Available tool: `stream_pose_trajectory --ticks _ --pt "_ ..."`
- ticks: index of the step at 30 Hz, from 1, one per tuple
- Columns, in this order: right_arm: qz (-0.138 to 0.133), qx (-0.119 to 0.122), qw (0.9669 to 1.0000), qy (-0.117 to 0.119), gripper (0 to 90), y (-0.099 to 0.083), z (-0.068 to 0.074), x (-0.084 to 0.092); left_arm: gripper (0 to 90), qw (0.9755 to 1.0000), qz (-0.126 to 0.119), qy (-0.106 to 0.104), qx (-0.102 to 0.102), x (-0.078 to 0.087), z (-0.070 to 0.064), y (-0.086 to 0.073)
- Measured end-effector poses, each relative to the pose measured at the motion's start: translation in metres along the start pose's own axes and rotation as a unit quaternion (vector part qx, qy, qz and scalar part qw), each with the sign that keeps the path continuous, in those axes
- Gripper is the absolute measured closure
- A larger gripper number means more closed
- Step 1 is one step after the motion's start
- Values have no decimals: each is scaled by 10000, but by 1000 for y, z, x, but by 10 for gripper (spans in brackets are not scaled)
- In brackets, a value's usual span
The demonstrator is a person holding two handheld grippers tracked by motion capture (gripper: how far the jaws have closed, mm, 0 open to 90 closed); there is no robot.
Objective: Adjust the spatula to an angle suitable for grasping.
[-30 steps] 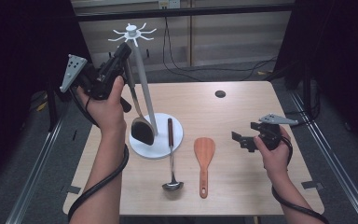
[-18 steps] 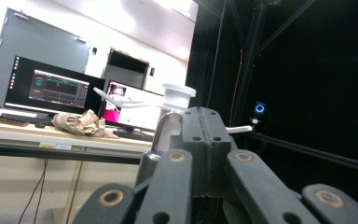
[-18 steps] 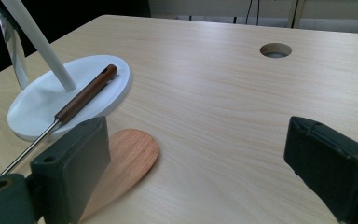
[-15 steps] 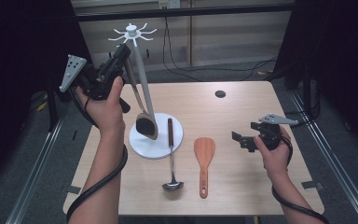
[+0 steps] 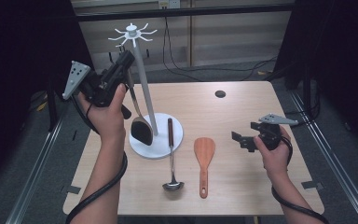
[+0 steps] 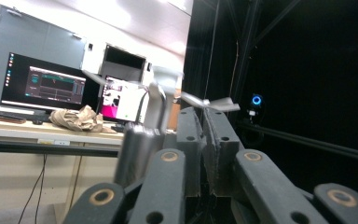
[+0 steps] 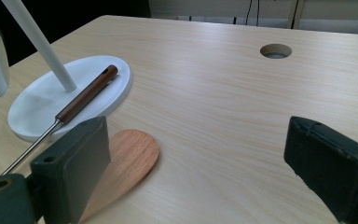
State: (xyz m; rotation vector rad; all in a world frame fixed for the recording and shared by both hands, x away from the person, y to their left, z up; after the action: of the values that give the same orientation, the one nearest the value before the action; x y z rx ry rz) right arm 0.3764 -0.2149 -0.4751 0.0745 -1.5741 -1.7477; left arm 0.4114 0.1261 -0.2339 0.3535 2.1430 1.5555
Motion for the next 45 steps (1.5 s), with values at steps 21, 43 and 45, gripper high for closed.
stream_pose_trajectory --ticks 21,43,45 --pt "69 -31 10000 13 67 -4 2 -3 723 9943 1060 81 -1 36 1 -105" --pt "81 -16 10000 23 67 -3 3 -2 634 9644 2600 330 -346 48 2 -198" --pt "81 -27 10000 13 67 -3 3 -2 624 9591 2787 390 -316 49 2 -206"
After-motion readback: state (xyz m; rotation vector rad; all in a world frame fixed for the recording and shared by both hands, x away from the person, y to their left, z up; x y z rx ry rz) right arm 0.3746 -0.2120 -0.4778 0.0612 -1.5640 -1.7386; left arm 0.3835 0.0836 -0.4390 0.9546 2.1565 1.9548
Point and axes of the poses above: each handheld gripper's, and its own axes: x roughly backward along the jaws, y roughly out of its top, z roughly to its left, the point moved 9 cm from there along -x, roughly forward along the jaws, and after that the axes turned 7 degrees about y, right-handed, at the moved point
